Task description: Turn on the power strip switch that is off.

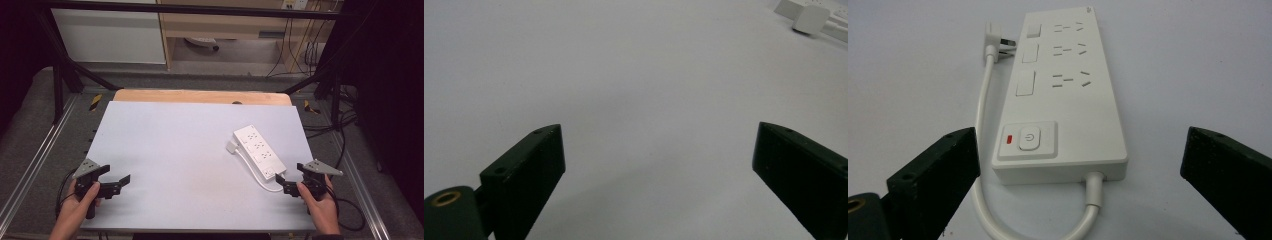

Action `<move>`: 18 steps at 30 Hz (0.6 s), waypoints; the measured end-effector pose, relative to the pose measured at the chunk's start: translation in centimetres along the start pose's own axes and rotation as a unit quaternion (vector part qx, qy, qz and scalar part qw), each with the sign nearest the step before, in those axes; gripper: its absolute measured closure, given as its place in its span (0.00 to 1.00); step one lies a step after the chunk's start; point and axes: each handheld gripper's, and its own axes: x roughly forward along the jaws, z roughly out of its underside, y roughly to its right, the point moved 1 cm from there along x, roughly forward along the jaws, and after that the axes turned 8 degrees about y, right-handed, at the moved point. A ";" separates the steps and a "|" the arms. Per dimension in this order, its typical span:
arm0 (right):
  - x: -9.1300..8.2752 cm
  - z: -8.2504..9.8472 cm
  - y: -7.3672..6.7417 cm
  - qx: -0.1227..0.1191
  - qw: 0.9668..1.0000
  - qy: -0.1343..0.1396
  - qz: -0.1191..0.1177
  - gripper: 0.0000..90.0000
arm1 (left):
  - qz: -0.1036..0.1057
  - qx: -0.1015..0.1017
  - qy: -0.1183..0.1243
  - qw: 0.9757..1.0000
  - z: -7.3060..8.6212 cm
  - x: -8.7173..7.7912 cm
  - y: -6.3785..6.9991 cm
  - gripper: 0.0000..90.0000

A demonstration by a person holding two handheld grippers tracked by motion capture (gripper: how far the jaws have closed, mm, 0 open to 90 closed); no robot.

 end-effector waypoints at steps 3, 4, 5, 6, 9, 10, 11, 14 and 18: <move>-0.1 -0.1 -0.1 -0.001 1.000 0.002 -0.002 0.03 | 0.002 0.004 -0.001 1.000 0.0 0.0 0.0 0.07; -0.2 -0.2 -0.2 -0.001 1.000 0.005 -0.005 0.03 | 0.002 0.004 -0.001 1.000 0.0 0.0 0.0 0.07; -0.2 -0.2 -0.3 0.000 1.000 0.006 -0.007 0.03 | 0.001 0.004 -0.001 1.000 0.0 0.0 0.0 0.07; -0.2 -0.3 -0.4 -0.001 1.000 0.007 -0.007 0.03 | 0.001 0.004 -0.001 1.000 0.0 0.0 0.0 0.07; -0.3 -0.4 -0.5 -0.003 1.000 0.011 -0.007 0.03 | 0.002 0.004 -0.001 1.000 0.0 0.0 0.0 0.07; -0.3 -0.4 -0.6 -0.002 1.000 0.012 -0.008 0.03 | 0.002 0.004 -0.001 1.000 0.0 0.0 0.0 0.07; -0.3 -0.4 -0.6 -0.001 1.000 0.013 -0.008 0.03 | 0.002 0.005 -0.002 1.000 0.0 0.0 0.0 0.07; -0.4 -0.6 -0.7 -0.001 1.000 0.020 -0.009 0.03 | 0.002 0.008 -0.006 1.000 0.1 0.1 0.1 0.08; -0.7 -1.2 -0.8 0.009 0.999 0.046 -0.007 0.03 | 0.000 0.007 -0.006 1.000 0.2 0.1 0.0 0.07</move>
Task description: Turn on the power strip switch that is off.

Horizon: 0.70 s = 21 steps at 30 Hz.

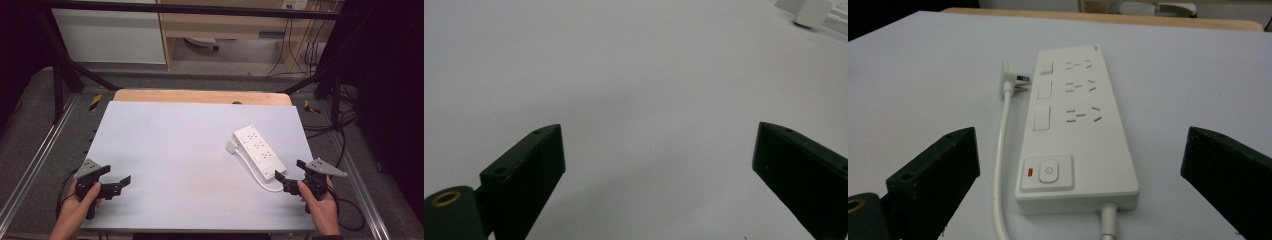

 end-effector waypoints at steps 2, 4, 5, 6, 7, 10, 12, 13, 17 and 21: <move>-0.1 -0.2 0.0 0.000 1.000 0.008 0.006 0.03 | 0.000 0.001 0.000 1.000 0.0 0.0 0.0 0.07; -0.2 -0.4 0.0 0.003 1.000 0.013 0.011 0.03 | 0.001 0.002 -0.002 1.000 0.0 0.0 0.0 0.07; -0.2 -0.5 0.0 0.007 1.000 0.012 0.012 0.03 | 0.002 0.002 -0.003 1.000 0.1 0.0 0.0 0.08; -0.1 -0.6 0.0 0.007 1.000 0.008 0.013 0.03 | 0.002 0.002 -0.003 1.000 0.1 0.0 0.0 0.07; -0.1 -0.7 -0.1 0.006 1.000 0.004 0.013 0.03 | 0.001 0.004 -0.004 1.000 0.1 0.0 0.0 0.07; 0.1 -1.3 -0.3 0.007 1.000 0.004 0.012 0.03 | 0.001 0.005 -0.003 1.000 0.1 0.0 0.0 0.07; 0.2 -1.5 -0.3 0.007 1.000 0.003 0.012 0.03 | 0.001 0.005 -0.004 1.000 0.1 0.0 0.0 0.07; 0.3 -2.0 -0.5 0.003 1.000 0.001 0.010 0.03 | 0.001 0.004 -0.003 1.000 0.1 0.0 0.0 0.07; 0.4 -3.0 -0.7 0.003 1.000 0.005 0.008 0.03 | 0.001 0.001 -0.002 1.000 0.1 0.0 0.0 0.07; 0.6 -3.9 -0.7 0.003 1.000 0.006 0.000 0.04 | -0.003 -0.001 -0.001 1.000 0.1 0.0 -0.1 0.07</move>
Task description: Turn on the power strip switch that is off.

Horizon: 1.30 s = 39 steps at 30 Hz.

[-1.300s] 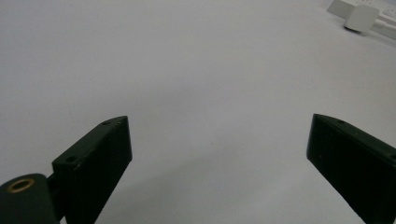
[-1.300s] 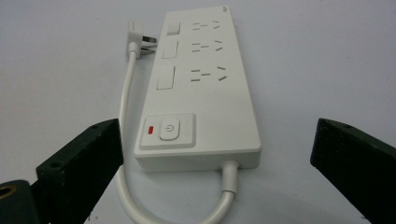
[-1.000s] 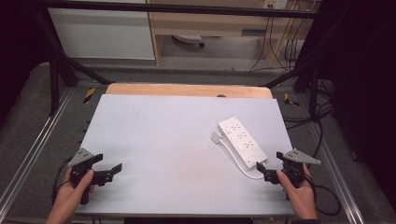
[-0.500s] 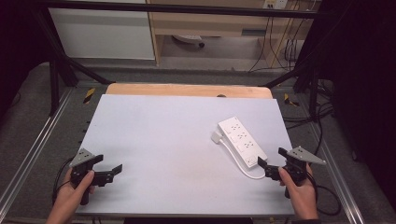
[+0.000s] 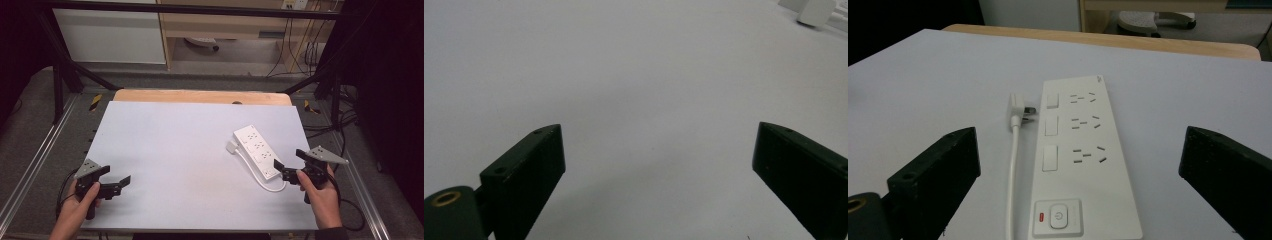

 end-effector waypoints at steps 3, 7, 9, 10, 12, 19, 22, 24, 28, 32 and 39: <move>0.2 -0.6 -0.1 -0.004 1.000 -0.001 -0.001 0.04 | 0.001 0.000 -0.001 1.000 0.0 0.0 0.0 0.07; 0.6 -1.3 -0.3 -0.011 1.000 -0.001 -0.002 0.03 | 0.003 0.001 -0.002 1.000 0.0 0.0 0.0 0.07; 0.7 -1.4 -0.3 -0.011 1.000 -0.001 -0.003 0.03 | 0.003 0.001 -0.002 1.000 0.0 0.1 0.0 0.07; 0.9 -1.7 -0.4 -0.013 1.000 0.001 -0.002 0.03 | 0.003 0.001 -0.003 1.000 0.1 0.1 0.0 0.07; 1.1 -1.9 -0.4 -0.015 1.000 0.002 -0.003 0.03 | 0.003 0.001 -0.003 1.000 0.1 0.1 0.0 0.07; 1.5 -2.7 -0.6 -0.016 1.000 0.009 -0.002 0.03 | 0.002 0.002 -0.004 1.000 0.1 0.1 0.0 0.07; 1.7 -2.9 -0.6 -0.019 1.000 0.013 0.001 0.04 | 0.001 0.003 -0.005 1.000 0.1 0.1 0.0 0.07; 1.9 -3.1 -0.5 -0.021 1.000 0.015 0.004 0.04 | 0.000 0.004 -0.006 1.000 0.1 0.1 0.0 0.07; 2.2 -3.4 -0.4 -0.018 1.000 0.018 0.003 0.03 | 0.000 0.004 -0.007 1.000 0.1 0.1 0.0 0.07; 2.4 -3.6 -0.4 -0.017 1.000 0.018 0.003 0.02 | 0.001 0.004 -0.008 1.000 0.1 0.1 0.0 0.07; 2.9 -4.0 -0.4 -0.018 1.000 0.017 0.002 0.03 | 0.001 0.005 -0.010 1.000 0.1 0.2 0.1 0.07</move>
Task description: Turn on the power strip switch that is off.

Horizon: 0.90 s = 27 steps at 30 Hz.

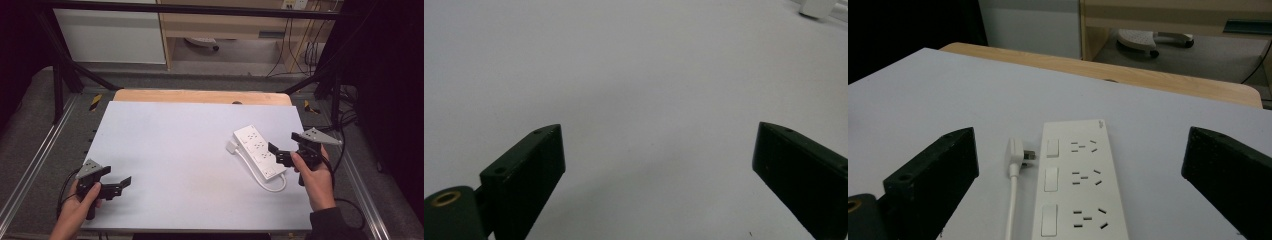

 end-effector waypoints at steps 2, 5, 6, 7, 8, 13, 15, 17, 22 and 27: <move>0.1 -0.1 -0.1 0.000 1.000 0.001 -0.002 0.03 | 0.000 0.000 0.000 1.000 0.0 0.0 0.0 0.07; 0.4 -0.1 -0.1 0.000 1.000 0.000 -0.003 0.03 | 0.000 0.000 0.000 1.000 0.0 0.0 0.0 0.07; 0.5 -0.1 -0.2 0.001 1.000 -0.001 -0.004 0.03 | 0.000 0.000 0.000 1.000 0.0 0.0 0.0 0.07; 0.6 -0.1 -0.2 0.000 1.000 0.000 -0.003 0.03 | 0.000 0.000 0.001 1.000 0.0 0.0 0.0 0.07; 0.7 -0.1 -0.2 0.002 1.000 0.001 -0.004 0.03 | 0.000 0.001 0.001 1.000 0.0 0.0 0.0 0.08; 1.1 -0.3 -0.2 0.012 1.000 0.006 -0.004 0.03 | -0.001 -0.002 -0.001 1.000 0.0 0.1 0.0 0.07; 1.3 -0.4 -0.3 0.011 1.000 0.007 -0.006 0.02 | -0.002 0.001 0.001 1.000 0.0 0.0 0.1 0.07; 1.5 -0.5 -0.4 0.010 1.000 0.007 -0.006 0.02 | -0.002 0.002 0.001 1.000 0.0 0.0 0.1 0.07; 1.9 -0.7 -0.5 0.011 1.000 0.008 -0.008 0.02 | -0.002 0.003 -0.002 1.000 0.0 0.1 0.0 0.07; 2.4 -1.0 -0.5 0.010 1.000 0.002 -0.011 0.02 | -0.002 0.001 -0.002 1.000 0.0 0.1 0.0 0.07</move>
